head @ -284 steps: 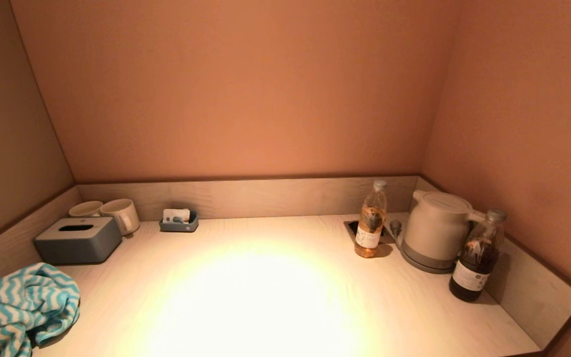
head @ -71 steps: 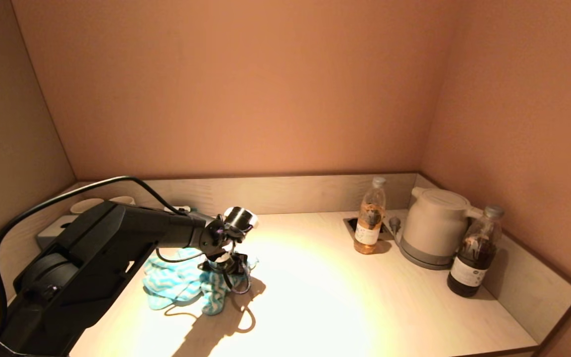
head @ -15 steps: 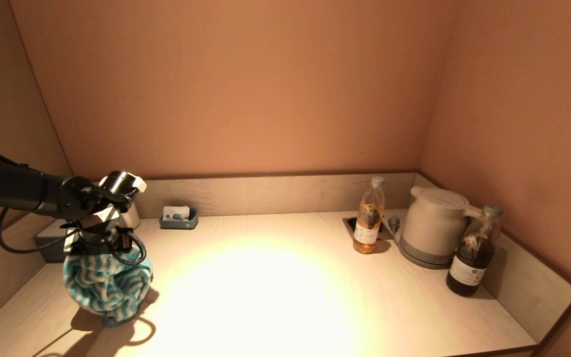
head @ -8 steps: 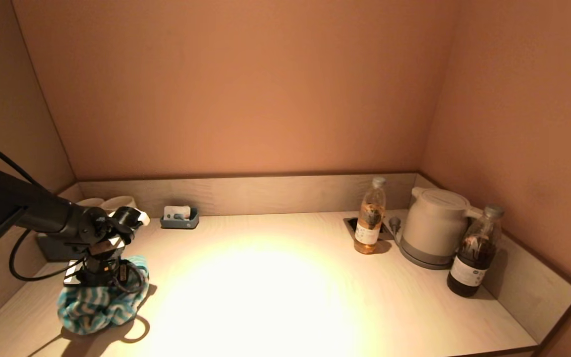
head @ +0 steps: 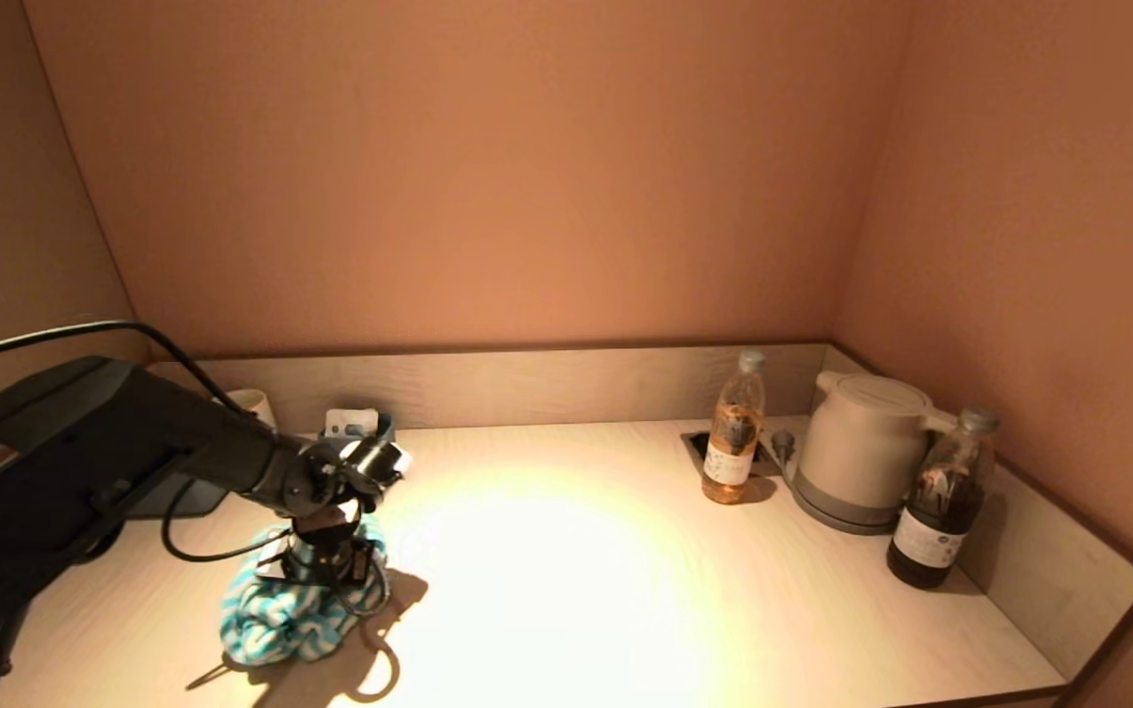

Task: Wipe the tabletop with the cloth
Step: Sweep the stains on the table

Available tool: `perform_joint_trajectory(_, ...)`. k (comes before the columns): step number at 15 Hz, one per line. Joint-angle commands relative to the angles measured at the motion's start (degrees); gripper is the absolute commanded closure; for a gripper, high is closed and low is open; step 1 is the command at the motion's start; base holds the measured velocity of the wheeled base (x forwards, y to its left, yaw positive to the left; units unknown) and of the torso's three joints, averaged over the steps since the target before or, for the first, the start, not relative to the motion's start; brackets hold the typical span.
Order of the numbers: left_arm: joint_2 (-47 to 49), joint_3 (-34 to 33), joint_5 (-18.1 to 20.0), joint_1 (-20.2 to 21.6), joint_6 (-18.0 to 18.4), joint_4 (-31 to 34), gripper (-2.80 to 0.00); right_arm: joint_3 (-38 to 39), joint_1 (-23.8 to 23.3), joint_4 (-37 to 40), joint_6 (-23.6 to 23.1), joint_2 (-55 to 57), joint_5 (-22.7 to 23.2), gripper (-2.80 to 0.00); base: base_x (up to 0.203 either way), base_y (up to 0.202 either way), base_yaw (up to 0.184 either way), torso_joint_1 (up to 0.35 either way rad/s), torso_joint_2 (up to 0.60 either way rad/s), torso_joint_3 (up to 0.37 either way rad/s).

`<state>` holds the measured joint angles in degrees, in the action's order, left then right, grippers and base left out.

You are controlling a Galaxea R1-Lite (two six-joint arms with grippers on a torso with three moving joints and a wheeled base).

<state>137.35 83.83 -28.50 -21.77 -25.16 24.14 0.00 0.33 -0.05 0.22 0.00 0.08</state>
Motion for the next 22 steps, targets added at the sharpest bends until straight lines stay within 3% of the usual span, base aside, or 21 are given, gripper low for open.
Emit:
perform_joint_trajectory(1, 2.3, 1.34, 0.11, -2.66, -0.68, 0.12, 0.0, 0.0, 0.02, -0.04, 0.04, 0.0, 0.01, 0.0, 0.0, 0.0, 0.0, 0.0, 0.0, 0.0)
perform_joint_trajectory(6, 4.93, 14.65, 0.11, -9.23, -0.2, 0.73, 0.0, 0.0, 0.02, -0.04, -0.03, 0.0, 0.01, 0.0, 0.0, 0.0, 0.0, 0.0, 0.0, 0.0)
perform_joint_trajectory(10, 11.99, 28.41, 0.72, -13.34, 2.52, 3.23, 0.0, 0.0, 0.02, -0.04, 0.04, 0.0, 0.01, 0.0, 0.0, 0.0, 0.0, 0.0, 0.0, 0.0)
perform_joint_trajectory(12, 14.2, 28.7, 1.71, -15.8, 5.75, 0.14, 0.0, 0.0, 0.02, -0.04, 0.0, 0.0, 0.01, 0.0, 0.0, 0.0, 0.0, 0.0, 0.0, 0.0)
perform_joint_trajectory(17, 15.78, 28.65, 5.32, -18.22, 8.39, -1.83, 0.0, 0.0, 0.02, -0.04, -0.03, 0.0, 0.01, 0.0, 0.0, 0.0, 0.0, 0.0, 0.0, 0.0)
perform_joint_trajectory(22, 15.4, 27.97, 5.56, -22.35, 9.69, -2.43, 0.0, 0.0, 0.02, -0.04, -0.04, 0.0, 0.01, 0.0, 0.0, 0.0, 0.0, 0.0, 0.0, 0.0)
